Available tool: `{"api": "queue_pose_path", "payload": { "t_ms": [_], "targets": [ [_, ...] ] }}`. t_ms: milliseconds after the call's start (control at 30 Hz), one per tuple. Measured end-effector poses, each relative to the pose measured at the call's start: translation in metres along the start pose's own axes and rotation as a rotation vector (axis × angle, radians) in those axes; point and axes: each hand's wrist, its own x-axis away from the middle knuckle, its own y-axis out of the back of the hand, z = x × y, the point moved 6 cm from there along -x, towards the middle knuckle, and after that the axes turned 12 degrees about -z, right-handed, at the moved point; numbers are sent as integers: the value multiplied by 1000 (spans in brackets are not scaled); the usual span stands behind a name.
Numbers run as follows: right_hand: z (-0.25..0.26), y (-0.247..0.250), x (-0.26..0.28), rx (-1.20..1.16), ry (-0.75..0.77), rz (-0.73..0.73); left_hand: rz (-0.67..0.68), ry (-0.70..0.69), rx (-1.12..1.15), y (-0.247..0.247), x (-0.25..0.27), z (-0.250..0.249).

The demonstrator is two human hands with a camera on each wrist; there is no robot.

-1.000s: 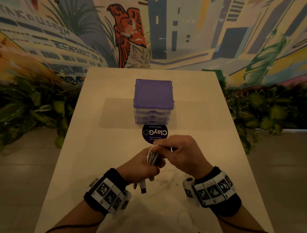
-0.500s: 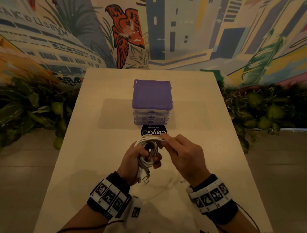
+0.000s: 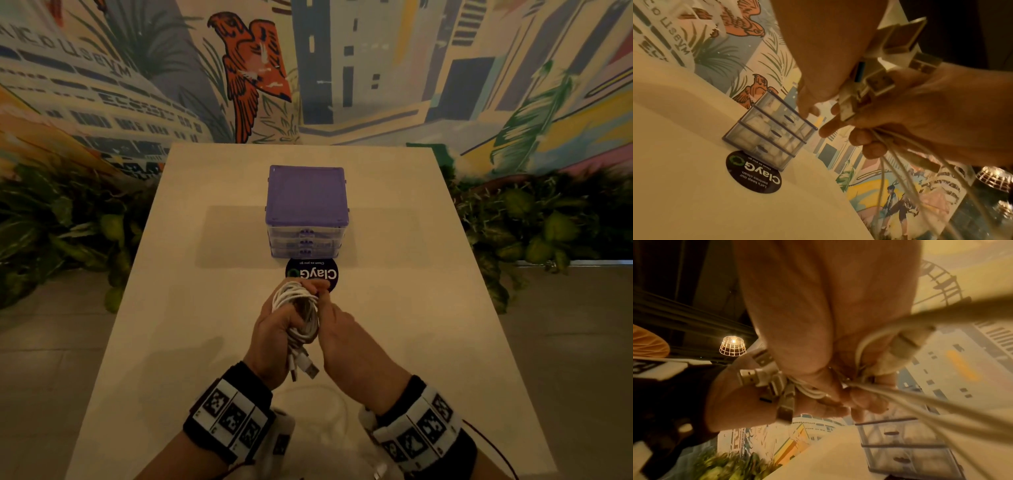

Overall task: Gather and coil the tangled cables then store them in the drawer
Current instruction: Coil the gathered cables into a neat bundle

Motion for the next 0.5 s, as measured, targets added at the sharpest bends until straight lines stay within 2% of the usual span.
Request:
{"api": "queue_pose_path", "payload": {
  "t_ms": [133,200,300,367,500],
  "targets": [
    [-13,-2,-3,-254,-125,-147,-56,80,186,1,-1,0],
    [-20,-2,-4,-380,-206,-159,-96,104,270,5,-4,-1],
    [-23,-6,2,-486,-277,-66,-135,138,363,8,-8,-3],
    [-20,-8,7,-496,-249,-5,-174,132,365,11,-11,-6],
    [-19,-5,18,-335,-193,52,-269,52,328,23,-23,-14]
  ]
}}
